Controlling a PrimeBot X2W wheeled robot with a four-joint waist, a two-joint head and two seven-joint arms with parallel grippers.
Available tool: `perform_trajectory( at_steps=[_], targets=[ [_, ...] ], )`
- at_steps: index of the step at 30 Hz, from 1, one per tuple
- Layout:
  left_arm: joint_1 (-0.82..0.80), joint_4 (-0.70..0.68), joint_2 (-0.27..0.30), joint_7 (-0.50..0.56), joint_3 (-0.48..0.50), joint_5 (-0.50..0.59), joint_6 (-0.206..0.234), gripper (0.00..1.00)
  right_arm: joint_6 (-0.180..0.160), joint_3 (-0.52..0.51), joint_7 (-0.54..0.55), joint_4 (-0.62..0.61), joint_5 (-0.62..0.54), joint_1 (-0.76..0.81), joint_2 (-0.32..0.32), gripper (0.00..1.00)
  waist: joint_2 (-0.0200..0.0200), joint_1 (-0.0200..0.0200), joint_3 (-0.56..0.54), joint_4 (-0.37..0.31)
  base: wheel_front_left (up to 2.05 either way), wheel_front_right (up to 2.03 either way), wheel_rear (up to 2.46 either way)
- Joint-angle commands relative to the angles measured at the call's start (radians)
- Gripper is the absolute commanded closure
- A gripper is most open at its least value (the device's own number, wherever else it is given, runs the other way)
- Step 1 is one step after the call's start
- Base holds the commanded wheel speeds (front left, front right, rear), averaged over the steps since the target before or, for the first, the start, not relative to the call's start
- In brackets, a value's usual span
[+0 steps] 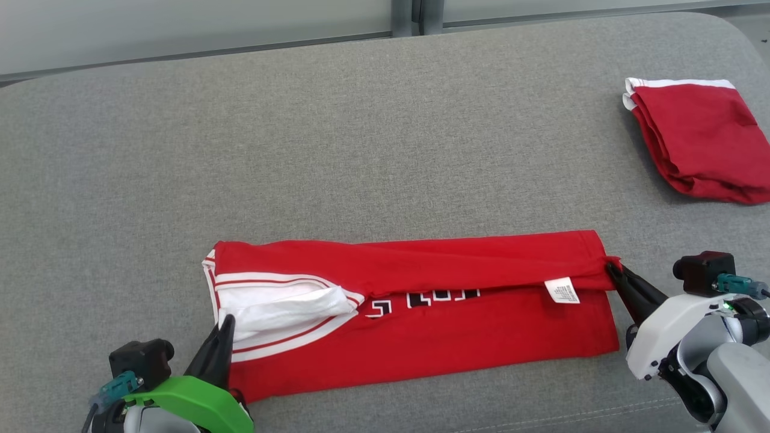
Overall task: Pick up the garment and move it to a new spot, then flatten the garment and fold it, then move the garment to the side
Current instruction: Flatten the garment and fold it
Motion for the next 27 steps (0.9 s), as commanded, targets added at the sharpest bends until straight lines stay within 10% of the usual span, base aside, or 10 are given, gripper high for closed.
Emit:
perform_trajectory(
  at_steps=[1, 12, 14, 16, 17, 18, 27],
  targets=[
    [0.012, 0.009, -0.004, -0.008, 0.004, -0.007, -0.007, 1.0, 0.0, 0.004, -0.011, 0.009, -0.008, -0.006, -0.003, 1.0, 0.0002, 0.0001, 0.0, -0.002, 0.0, 0.0, 0.0],
    [0.041, 0.086, -0.02, -0.028, -0.001, -0.032, -0.019, 1.0, 0.0, 0.049, -0.068, 0.078, -0.024, -0.022, 0.007, 1.0, 0.0002, 0.0001, 0.0, -0.007, 0.0, 0.0, 0.0],
    [0.042, 0.099, -0.022, -0.032, -0.004, -0.028, -0.022, 1.0, 0.0, 0.052, -0.082, 0.089, -0.027, -0.024, 0.008, 0.75, 0.0002, 0.0001, -0.002, -0.007, 0.0, 0.0, 0.0],
    [0.043, 0.1, -0.024, -0.041, -0.001, -0.026, -0.021, 0.84, 0.0, 0.054, -0.091, 0.093, -0.027, -0.021, 0.008, 0.58, 0.0002, 0.0001, -0.003, -0.007, 0.0, 0.0, 0.0],
    [0.044, 0.098, -0.025, -0.047, 0.001, -0.025, -0.021, 0.6, 0.0, 0.053, -0.103, 0.096, -0.03, -0.019, 0.007, 0.06, 0.0002, 0.0001, -0.005, -0.007, 0.0, 0.0, 0.0],
    [0.048, 0.094, -0.026, -0.052, 0.003, -0.026, -0.02, 0.0, 0.0, 0.051, -0.113, 0.099, -0.031, -0.014, 0.005, 0.0, 0.0002, 0.0001, -0.006, -0.007, 0.0, 0.0, 0.0],
    [0.096, 0.018, -0.01, -0.079, 0.028, -0.042, 0.002, 0.0, 0.0, 0.023, -0.158, 0.078, -0.037, 0.06, 0.0, 0.0, 0.0002, 0.0001, -0.035, -0.02, 0.0, 0.0, 0.0]
  ],
)
